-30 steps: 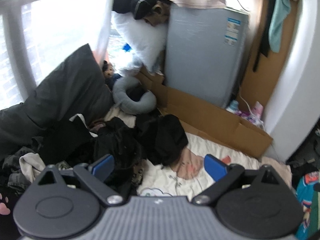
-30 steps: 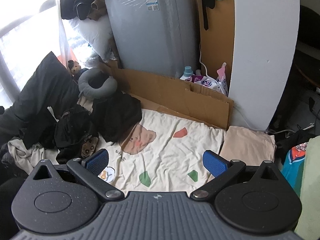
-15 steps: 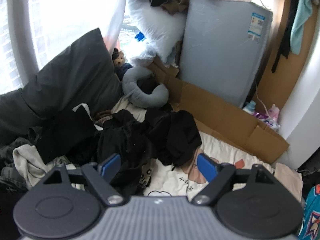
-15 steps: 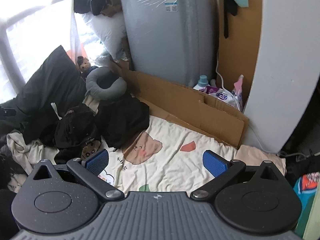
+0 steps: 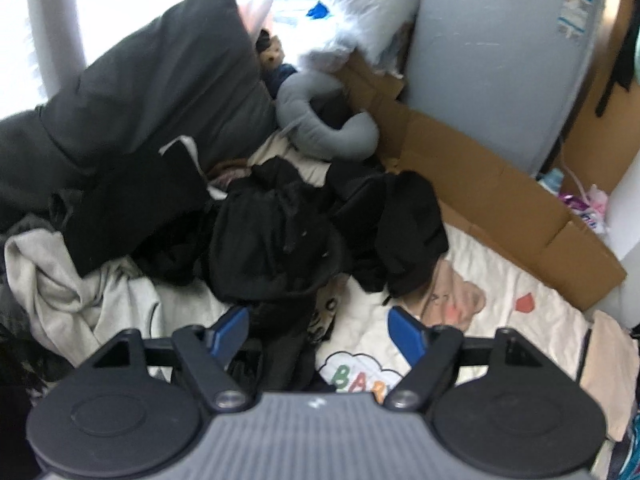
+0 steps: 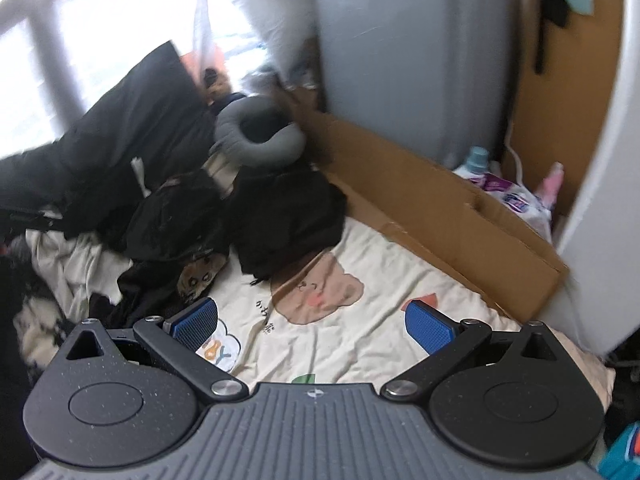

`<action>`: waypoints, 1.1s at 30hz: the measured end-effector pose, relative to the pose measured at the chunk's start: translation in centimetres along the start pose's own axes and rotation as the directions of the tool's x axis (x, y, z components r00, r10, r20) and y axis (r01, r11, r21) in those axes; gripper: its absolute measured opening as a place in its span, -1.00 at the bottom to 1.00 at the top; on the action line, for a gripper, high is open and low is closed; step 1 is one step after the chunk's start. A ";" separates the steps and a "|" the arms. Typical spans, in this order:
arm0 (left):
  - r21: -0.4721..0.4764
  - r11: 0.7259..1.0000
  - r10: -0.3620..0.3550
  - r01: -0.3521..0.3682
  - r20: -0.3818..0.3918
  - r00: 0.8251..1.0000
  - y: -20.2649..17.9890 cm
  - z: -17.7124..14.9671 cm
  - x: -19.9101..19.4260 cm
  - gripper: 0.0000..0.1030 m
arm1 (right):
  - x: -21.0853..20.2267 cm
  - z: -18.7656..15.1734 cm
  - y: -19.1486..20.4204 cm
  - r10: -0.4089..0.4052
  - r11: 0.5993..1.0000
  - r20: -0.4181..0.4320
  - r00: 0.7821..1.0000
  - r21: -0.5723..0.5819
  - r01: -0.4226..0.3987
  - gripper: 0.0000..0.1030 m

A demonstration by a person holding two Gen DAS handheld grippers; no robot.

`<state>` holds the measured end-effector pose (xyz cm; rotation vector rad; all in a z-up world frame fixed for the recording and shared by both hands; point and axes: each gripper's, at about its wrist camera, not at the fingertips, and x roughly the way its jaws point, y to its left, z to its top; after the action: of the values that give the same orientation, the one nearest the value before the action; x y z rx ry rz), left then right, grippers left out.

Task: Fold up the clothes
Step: 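Move both tools toward the black clothes pile on the bed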

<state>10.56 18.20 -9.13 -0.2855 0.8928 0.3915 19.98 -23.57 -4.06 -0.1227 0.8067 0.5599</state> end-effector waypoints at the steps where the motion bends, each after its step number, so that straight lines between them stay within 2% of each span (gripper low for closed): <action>1: -0.011 1.000 0.005 -0.005 -0.005 1.000 0.3 -0.4 0.6 0.54 | 0.7 -0.1 0.0 0.007 1.000 -0.001 1.000 -0.004 -0.007 0.99; 6: -0.067 0.998 0.009 -0.011 -0.041 0.999 1.6 -2.4 4.1 0.56 | 4.0 -0.4 -0.5 0.082 0.997 -0.037 0.996 0.007 -0.082 0.99; 13: -0.054 0.998 0.038 -0.036 0.020 0.999 2.4 -5.3 7.4 0.56 | 9.2 -2.1 0.0 0.153 0.987 -0.088 0.984 -0.044 -0.157 0.99; 18: -0.046 0.997 0.063 -0.061 0.038 0.997 2.3 -7.2 9.7 0.56 | 13.6 -3.8 0.4 0.213 0.976 -0.130 0.968 -0.020 -0.218 0.96; 26: -0.004 0.995 0.098 -0.098 0.023 0.995 2.3 -11.2 13.8 0.56 | 18.9 -7.1 1.4 0.271 0.962 -0.143 0.952 -0.005 -0.275 0.95; 33: -0.013 0.992 0.127 -0.127 0.008 0.992 2.8 -14.0 16.7 0.54 | 21.5 -9.8 1.4 0.307 0.952 -0.115 0.945 0.029 -0.305 0.95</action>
<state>9.02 18.60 -31.06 -0.2393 0.9030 0.5158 24.81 -16.20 -26.09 -0.0193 0.9517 0.8481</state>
